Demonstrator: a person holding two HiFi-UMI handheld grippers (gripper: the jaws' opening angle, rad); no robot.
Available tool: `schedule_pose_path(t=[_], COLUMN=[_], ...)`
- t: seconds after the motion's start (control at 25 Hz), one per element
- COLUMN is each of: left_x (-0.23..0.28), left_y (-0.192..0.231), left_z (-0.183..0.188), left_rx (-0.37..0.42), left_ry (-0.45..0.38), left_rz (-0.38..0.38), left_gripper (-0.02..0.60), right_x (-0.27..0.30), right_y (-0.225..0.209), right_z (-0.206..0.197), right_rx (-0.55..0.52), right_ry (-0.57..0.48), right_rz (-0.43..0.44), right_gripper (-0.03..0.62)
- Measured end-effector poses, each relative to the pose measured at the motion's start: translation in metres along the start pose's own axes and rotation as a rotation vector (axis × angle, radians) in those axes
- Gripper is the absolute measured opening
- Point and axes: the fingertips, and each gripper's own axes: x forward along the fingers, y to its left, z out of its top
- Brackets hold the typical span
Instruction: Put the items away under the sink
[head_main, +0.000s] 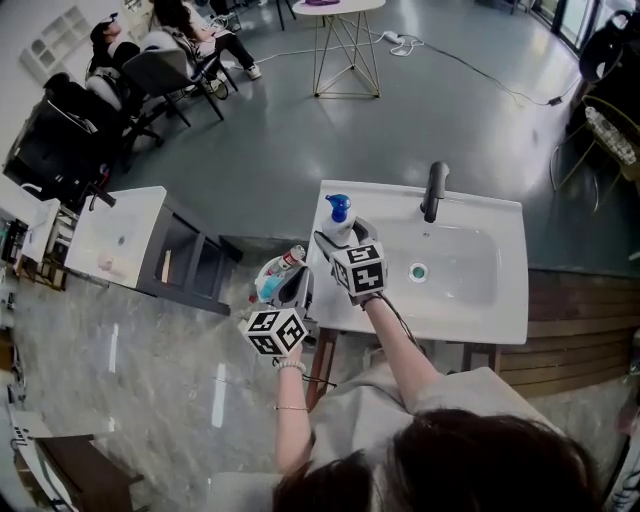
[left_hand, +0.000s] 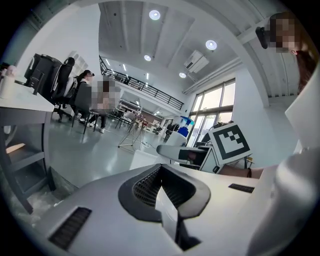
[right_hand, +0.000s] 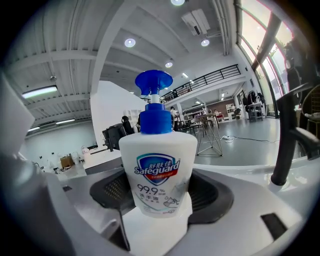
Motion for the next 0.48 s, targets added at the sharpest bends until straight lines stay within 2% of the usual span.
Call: schedule_pose_path(t=[0.32,0.48], left_x=[-0.025,-0.040], left_y=[-0.028,-0.041], left_z=[-0.001,-0.003], left_rx=[0.019,0.064], left_ry=[-0.028,-0.015], left_rz=[-0.037,-0.056], left_gripper=[0.000,0.000], right_x=[-0.045,-0.065], right_y=[0.014,0.028], right_z=[0.009,0.012], right_rx=[-0.012,-0.008], right_ry=[-0.027,-0.048], right_rz=[0.023,0.030], right_gripper=[0.357,0.357])
